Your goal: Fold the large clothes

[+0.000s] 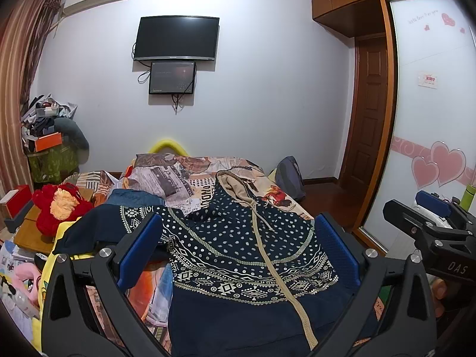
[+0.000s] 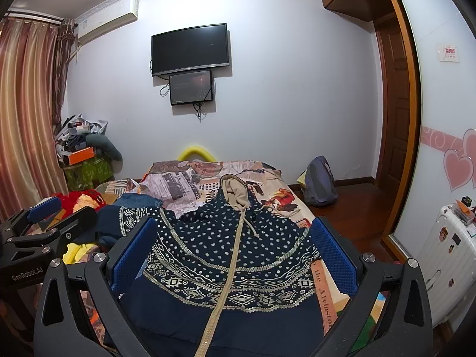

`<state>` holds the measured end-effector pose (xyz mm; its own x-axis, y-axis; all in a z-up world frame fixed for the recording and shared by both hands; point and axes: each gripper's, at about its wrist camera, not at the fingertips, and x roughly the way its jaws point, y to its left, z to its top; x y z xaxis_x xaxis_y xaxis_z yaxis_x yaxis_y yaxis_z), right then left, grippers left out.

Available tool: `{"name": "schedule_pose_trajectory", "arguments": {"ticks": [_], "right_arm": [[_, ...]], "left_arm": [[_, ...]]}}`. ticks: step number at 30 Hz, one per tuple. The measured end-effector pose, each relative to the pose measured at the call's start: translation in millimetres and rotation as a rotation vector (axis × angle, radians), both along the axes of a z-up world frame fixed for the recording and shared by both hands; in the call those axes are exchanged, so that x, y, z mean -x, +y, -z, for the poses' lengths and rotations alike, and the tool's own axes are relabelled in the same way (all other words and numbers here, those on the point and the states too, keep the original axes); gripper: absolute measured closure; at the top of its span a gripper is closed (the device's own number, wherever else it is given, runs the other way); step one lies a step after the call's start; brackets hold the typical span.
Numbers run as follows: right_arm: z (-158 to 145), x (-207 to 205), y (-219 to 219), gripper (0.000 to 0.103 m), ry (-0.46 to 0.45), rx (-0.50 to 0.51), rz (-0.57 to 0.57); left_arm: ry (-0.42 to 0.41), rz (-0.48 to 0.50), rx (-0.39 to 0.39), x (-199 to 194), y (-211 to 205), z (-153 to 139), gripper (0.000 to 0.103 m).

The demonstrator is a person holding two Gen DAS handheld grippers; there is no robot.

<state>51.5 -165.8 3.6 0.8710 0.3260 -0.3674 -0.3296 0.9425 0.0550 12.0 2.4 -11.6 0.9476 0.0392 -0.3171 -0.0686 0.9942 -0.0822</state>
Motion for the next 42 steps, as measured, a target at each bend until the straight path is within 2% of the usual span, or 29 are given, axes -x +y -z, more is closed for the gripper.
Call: {"name": "schedule_pose_trajectory", "arguments": {"ticks": [27,37,42], "right_arm": [[1,-4,8,0.000,0.012,0.006,-0.003],[10,-29,20,0.000,0.042,0.039,0.007],[19,-52,32,0.000,0.059,0.081,-0.013]], "left_arm": [[0.012,-0.028,-0.012,-7,10,6,0.000],[0.044,-0.073,0.004,-28,41,17,0.000],[0.076,-0.085,0.057,-48,75,26,0.000]]}}
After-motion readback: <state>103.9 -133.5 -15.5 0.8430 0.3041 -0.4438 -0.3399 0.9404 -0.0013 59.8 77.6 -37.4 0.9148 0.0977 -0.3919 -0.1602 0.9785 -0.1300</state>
